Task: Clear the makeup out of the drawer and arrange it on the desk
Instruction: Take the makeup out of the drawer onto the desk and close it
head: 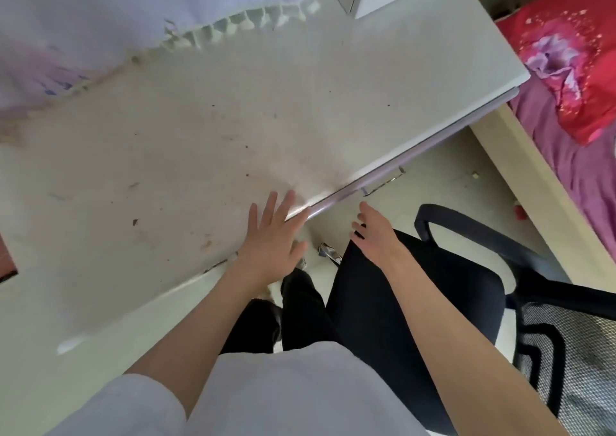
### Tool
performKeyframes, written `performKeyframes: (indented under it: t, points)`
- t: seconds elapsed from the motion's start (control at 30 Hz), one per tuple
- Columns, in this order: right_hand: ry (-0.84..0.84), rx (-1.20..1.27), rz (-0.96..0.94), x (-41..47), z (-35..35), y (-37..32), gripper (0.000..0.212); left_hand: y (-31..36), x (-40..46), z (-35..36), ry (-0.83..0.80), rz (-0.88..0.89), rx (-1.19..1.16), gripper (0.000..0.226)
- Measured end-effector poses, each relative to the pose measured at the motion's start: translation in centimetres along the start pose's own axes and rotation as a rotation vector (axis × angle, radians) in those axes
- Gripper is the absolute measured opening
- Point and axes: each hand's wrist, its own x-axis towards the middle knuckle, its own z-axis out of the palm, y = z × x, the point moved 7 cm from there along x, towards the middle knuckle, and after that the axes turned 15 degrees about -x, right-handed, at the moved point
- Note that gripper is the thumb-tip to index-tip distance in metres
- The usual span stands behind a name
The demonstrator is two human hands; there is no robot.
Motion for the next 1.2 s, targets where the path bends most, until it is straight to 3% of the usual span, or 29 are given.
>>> performKeyframes:
  t: [0.1,0.2,0.3,0.57,1.0,1.2]
  points:
    - [0.033,0.460,0.093,3.3,-0.7,0.1,0.044,-0.2,0.3,0.8,0.092,0.064,0.081,0.060]
    - [0.065,0.612,0.076,5.5,-1.0,-0.6,0.022,-0.6,0.4,1.2,0.121,0.085,0.115,0.064]
    - [0.080,0.704,0.084,6.1,-1.1,-1.1,0.026,-0.7,0.5,1.3,0.138,0.091,0.119,0.070]
    - [0.022,0.654,0.064,6.8,-1.7,-1.1,0.036,-0.5,0.8,0.6,0.195,0.130,0.044,0.053]
    - [-0.056,0.604,0.004,6.6,-3.3,1.0,0.047,-1.1,0.9,0.9,0.114,0.167,0.071,0.048]
    - [-0.061,0.621,0.016,6.3,-4.8,3.1,0.066,-1.9,0.9,1.2,0.095,0.078,0.117,0.094]
